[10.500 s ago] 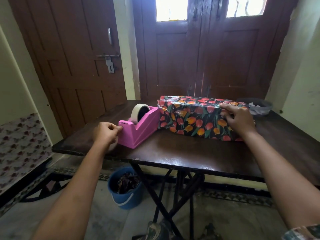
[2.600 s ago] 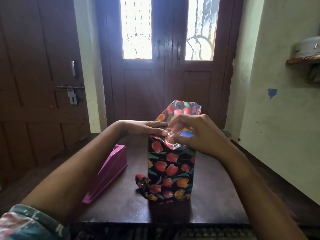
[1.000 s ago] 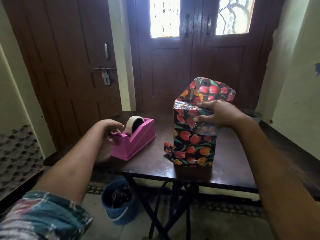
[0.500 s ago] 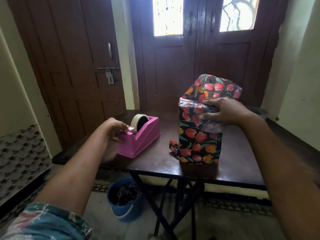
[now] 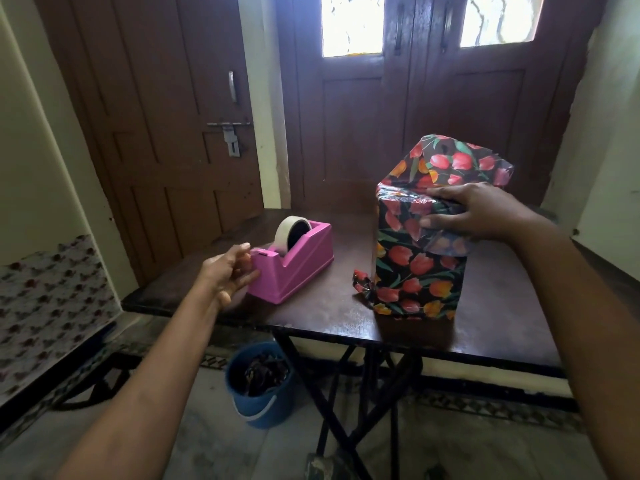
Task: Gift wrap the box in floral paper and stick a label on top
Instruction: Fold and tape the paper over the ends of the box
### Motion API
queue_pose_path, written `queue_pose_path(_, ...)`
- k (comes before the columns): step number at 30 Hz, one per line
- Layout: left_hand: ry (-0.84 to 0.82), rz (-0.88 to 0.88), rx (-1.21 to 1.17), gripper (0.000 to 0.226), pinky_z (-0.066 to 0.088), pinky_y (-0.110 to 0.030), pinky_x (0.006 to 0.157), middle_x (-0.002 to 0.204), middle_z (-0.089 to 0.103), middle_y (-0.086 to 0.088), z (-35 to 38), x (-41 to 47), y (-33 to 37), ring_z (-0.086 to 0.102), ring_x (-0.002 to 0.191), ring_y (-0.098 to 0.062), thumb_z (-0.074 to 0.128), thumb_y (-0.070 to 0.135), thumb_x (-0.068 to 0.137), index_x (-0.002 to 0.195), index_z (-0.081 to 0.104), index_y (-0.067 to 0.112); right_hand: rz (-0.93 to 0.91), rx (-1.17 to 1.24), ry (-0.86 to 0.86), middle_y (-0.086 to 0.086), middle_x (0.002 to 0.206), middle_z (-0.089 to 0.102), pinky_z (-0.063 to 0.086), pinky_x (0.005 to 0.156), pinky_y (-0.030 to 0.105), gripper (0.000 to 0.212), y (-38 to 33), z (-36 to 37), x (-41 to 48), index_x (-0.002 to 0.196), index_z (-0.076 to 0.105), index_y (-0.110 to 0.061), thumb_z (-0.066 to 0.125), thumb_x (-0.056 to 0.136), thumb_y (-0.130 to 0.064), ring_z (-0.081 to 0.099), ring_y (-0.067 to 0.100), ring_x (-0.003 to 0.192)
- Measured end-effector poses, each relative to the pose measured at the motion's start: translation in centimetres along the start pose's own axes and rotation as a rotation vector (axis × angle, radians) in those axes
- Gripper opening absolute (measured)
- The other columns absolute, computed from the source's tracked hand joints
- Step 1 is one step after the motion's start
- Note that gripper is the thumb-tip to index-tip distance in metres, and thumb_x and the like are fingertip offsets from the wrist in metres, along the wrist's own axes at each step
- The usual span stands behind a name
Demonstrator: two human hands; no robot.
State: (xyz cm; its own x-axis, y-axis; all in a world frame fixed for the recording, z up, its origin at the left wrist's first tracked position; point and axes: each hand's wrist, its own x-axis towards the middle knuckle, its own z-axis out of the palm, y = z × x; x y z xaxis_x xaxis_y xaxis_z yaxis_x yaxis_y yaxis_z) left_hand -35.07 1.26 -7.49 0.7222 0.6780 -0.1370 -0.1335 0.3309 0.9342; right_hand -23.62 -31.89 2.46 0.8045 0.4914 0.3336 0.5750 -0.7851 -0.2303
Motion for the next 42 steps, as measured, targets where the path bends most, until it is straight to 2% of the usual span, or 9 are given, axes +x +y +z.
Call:
queue_pose_path(6, -0.063, -0.024, -0.015, 0.015, 0.059, -0.025, 0.059, 0.046, 0.056, 0.003, -1.1, 0.7, -1.5, 0.057, 0.049, -0.005, 0.059, 0.012, 0.09, 0.076, 0.06, 0.009, -0.005, 0.012, 0.015, 0.009, 0.135, 0.052, 0.047, 0.088, 0.038, 0.068, 0.1, 0.0, 0.0, 0.139, 0.043, -0.03, 0.061, 0.078, -0.054, 0.051, 0.027, 0.117)
queue_pose_path(9, -0.065, 0.004, 0.054, 0.019, 0.057, -0.021, 0.057, 0.053, 0.051, 0.0, -1.4, 1.1, -2.1, 0.054, 0.057, -0.008, 0.059, 0.014, 0.09, 0.071, 0.057, 0.009, -0.01, 0.012, 0.017, 0.009, 0.135, 0.052, 0.047, 0.088, 0.038, 0.068, 0.1, 0.0, 0.0, 0.139, 0.043, -0.03, 0.061, 0.078, -0.054, 0.051, 0.028, 0.116)
queue_pose_path(15, -0.021, 0.173, 0.447, 0.031, 0.042, -0.029, 0.057, 0.056, 0.052, -0.004, -1.5, 1.7, -2.5, 0.047, 0.054, -0.017, 0.066, 0.027, 0.086, 0.061, 0.054, 0.012, -0.009, 0.016, 0.009, 0.009, 0.134, 0.053, 0.046, 0.091, 0.041, 0.068, 0.1, -0.1, -0.1, 0.138, 0.044, -0.03, 0.063, 0.077, -0.053, 0.051, 0.028, 0.117)
queue_pose_path(19, 0.271, 0.363, 1.189, 0.025, 0.046, -0.032, 0.062, 0.077, 0.065, -0.004, -1.7, 1.9, -1.6, 0.059, 0.073, -0.02, 0.062, 0.04, 0.086, 0.073, 0.063, 0.019, -0.002, 0.026, 0.002, 0.01, 0.133, 0.053, 0.046, 0.092, 0.042, 0.069, 0.1, -0.2, -0.1, 0.138, 0.044, -0.03, 0.063, 0.076, -0.053, 0.051, 0.029, 0.116)
queue_pose_path(21, 0.327, 0.316, 1.267, 0.025, 0.046, -0.031, 0.063, 0.079, 0.066, -0.004, -2.7, 1.3, -1.6, 0.06, 0.075, -0.021, 0.061, 0.041, 0.086, 0.075, 0.064, 0.019, 0.002, 0.026, -0.011, 0.01, 0.134, 0.053, 0.047, 0.092, 0.042, 0.07, 0.1, -0.1, -0.1, 0.138, 0.044, -0.03, 0.063, 0.076, -0.055, 0.051, 0.029, 0.116)
queue_pose_path(30, -0.438, 0.375, 0.293, 0.031, 0.044, -0.017, 0.049, 0.042, 0.042, 0.011, 7.6, -3.8, 5.0, 0.036, 0.04, -0.003, 0.061, 0.03, 0.087, 0.059, 0.069, 0.021, 0.005, 0.066, -0.023, 0.006, 0.128, 0.058, 0.043, 0.088, 0.026, 0.067, -0.6, -0.5, -0.3, 0.133, 0.05, -0.023, 0.072, 0.074, -0.046, 0.054, 0.021, 0.113)
queue_pose_path(36, -0.821, 0.458, 0.346, 0.025, 0.032, -0.013, 0.038, 0.046, 0.046, 0.003, 21.9, -5.5, 6.9, 0.038, 0.037, -0.003, 0.062, 0.022, 0.087, 0.067, 0.057, 0.007, -0.022, 0.206, 0.072, 0.006, 0.124, 0.061, 0.044, 0.094, 0.03, 0.093, 0.2, 0.0, -0.1, 0.143, 0.026, -0.02, 0.079, 0.069, -0.038, 0.056, 0.023, 0.113)
queue_pose_path(38, -0.883, 0.377, 0.463, 0.026, 0.028, -0.011, 0.035, 0.042, 0.046, 0.004, 23.9, -5.0, 6.1, 0.037, 0.032, -0.003, 0.065, 0.021, 0.084, 0.064, 0.056, 0.006, -0.015, 0.263, 0.094, 0.005, 0.127, 0.06, 0.04, 0.094, 0.029, 0.108, 0.7, 0.0, -0.1, 0.147, 0.01, -0.022, 0.081, 0.067, -0.037, 0.053, 0.022, 0.118)
queue_pose_path(42, -0.921, 0.279, 0.626, 0.028, 0.023, -0.017, 0.042, 0.051, 0.048, 0.004, 25.1, -2.7, 5.5, 0.034, 0.04, -0.006, 0.073, 0.035, 0.073, 0.064, 0.062, 0.011, -0.007, 0.298, 0.107, 0.005, 0.129, 0.057, 0.04, 0.092, 0.028, 0.107, 1.3, 0.3, 0.1, 0.143, 0.009, -0.021, 0.082, 0.065, -0.039, 0.052, 0.023, 0.118)
